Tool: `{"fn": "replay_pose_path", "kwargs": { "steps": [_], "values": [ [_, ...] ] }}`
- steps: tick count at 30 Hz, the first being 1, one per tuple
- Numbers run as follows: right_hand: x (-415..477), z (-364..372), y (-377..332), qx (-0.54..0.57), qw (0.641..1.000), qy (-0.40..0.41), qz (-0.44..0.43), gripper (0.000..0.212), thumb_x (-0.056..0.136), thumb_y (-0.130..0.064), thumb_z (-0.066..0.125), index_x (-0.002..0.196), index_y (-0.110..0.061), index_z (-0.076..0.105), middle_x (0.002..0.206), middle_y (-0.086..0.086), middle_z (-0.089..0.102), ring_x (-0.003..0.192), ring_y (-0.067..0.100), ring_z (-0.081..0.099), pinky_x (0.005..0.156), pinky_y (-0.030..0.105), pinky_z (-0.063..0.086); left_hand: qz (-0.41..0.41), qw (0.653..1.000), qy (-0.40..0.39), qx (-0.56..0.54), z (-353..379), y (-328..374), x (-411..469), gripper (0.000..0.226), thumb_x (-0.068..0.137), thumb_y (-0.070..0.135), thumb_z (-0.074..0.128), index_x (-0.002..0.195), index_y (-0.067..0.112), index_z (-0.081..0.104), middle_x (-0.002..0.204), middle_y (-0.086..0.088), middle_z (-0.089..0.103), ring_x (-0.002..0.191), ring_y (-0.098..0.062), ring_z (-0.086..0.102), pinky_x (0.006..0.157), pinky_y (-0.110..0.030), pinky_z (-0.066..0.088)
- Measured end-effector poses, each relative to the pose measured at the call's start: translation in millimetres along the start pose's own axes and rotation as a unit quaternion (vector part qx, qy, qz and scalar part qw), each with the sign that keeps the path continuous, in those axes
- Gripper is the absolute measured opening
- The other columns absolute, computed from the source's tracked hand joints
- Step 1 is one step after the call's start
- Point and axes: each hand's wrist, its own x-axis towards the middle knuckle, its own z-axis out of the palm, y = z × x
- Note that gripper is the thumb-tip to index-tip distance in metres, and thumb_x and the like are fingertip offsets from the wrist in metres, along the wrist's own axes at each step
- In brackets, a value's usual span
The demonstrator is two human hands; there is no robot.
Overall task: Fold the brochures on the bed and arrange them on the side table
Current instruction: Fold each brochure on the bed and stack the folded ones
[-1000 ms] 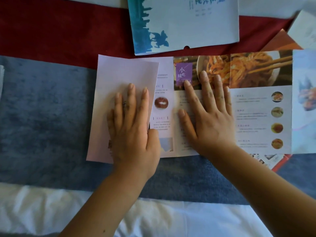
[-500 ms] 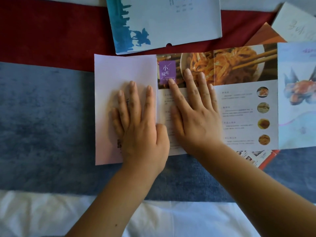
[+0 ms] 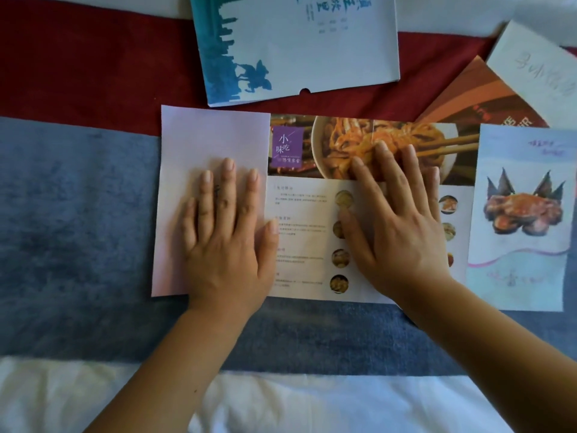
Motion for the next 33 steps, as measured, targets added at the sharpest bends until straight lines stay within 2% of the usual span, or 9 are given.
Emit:
{"fn": "replay_pose_path", "kwargs": {
  "steps": [3,6,10,18,25,30,33],
  "values": [
    [-0.6,4.3,-15.2,0.01,1.0,-0.011,-0.007,0.068,0.106,-0.054,0.04,0.163,-0.02,0.03,0.172,0.009,0.017,0.16,0.035,0.002,0.129,0.055,0.001,-0.002,1.0,-0.003,0.006,-1.5,-22.3,-4.7,0.067,0.105,0.051,0.025,0.165,0.022,0.014,0.172,-0.009,0.005,0.159,-0.033,0.002,0.127,-0.053,0.004],
    [1.7,10.3,-36.3,0.043,0.998,-0.027,-0.034,0.067,0.106,-0.051,0.042,0.164,-0.02,0.028,0.173,0.006,0.014,0.161,0.031,0.001,0.13,0.05,0.002,-0.031,0.999,-0.009,0.002,-7.3,-53.6,-14.6,0.068,0.104,0.052,0.027,0.165,0.024,0.013,0.172,-0.012,0.0,0.158,-0.035,-0.002,0.126,-0.05,-0.003],
    [5.4,19.1,-67.2,0.044,0.995,-0.049,-0.073,0.067,0.108,-0.05,0.041,0.165,-0.02,0.023,0.174,0.004,0.009,0.161,0.029,-0.001,0.13,0.048,0.005,-0.053,0.998,-0.024,-0.003,-17.3,-87.0,-26.8,0.069,0.103,0.053,0.025,0.165,0.025,0.013,0.172,-0.014,-0.002,0.158,-0.035,-0.004,0.127,-0.055,0.002],
    [24.6,31.5,-101.3,0.004,0.994,-0.061,-0.091,0.067,0.109,-0.051,0.032,0.166,-0.02,0.015,0.174,0.005,0.004,0.161,0.03,-0.004,0.13,0.05,0.005,-0.091,0.994,-0.057,0.005,-34.4,-145.0,-16.3,0.091,0.091,0.079,0.025,0.165,0.03,0.003,0.172,-0.009,-0.007,0.158,-0.033,-0.007,0.124,-0.062,0.002],
    [25.7,33.3,-104.8,-0.01,0.994,-0.056,-0.088,0.068,0.108,-0.05,0.034,0.166,-0.019,0.015,0.174,0.006,0.004,0.161,0.03,-0.004,0.13,0.051,0.004,-0.087,0.994,-0.07,-0.023,-31.6,-142.4,-12.8,0.103,0.084,0.087,0.023,0.165,0.027,0.004,0.172,-0.013,-0.008,0.157,-0.038,-0.009,0.123,-0.065,-0.001],
    [25.2,34.3,-106.2,-0.009,0.995,-0.044,-0.087,0.067,0.108,-0.049,0.034,0.166,-0.018,0.018,0.174,0.008,0.007,0.16,0.031,-0.001,0.13,0.052,0.006,-0.087,0.99,-0.066,-0.09,-37.0,-134.7,-11.4,0.105,0.081,0.09,0.025,0.165,0.03,0.005,0.172,-0.01,-0.007,0.158,-0.033,-0.011,0.123,-0.064,0.0],
    [25.2,33.6,-105.9,-0.013,0.995,-0.048,-0.09,0.065,0.109,-0.049,0.033,0.166,-0.021,0.018,0.174,0.008,0.007,0.16,0.032,-0.001,0.13,0.052,0.006,-0.075,0.983,-0.07,-0.15,-42.6,-127.0,-11.5,0.107,0.08,0.092,0.025,0.165,0.031,0.004,0.172,-0.007,-0.007,0.158,-0.028,-0.014,0.124,-0.062,-0.005]
  ]
}}
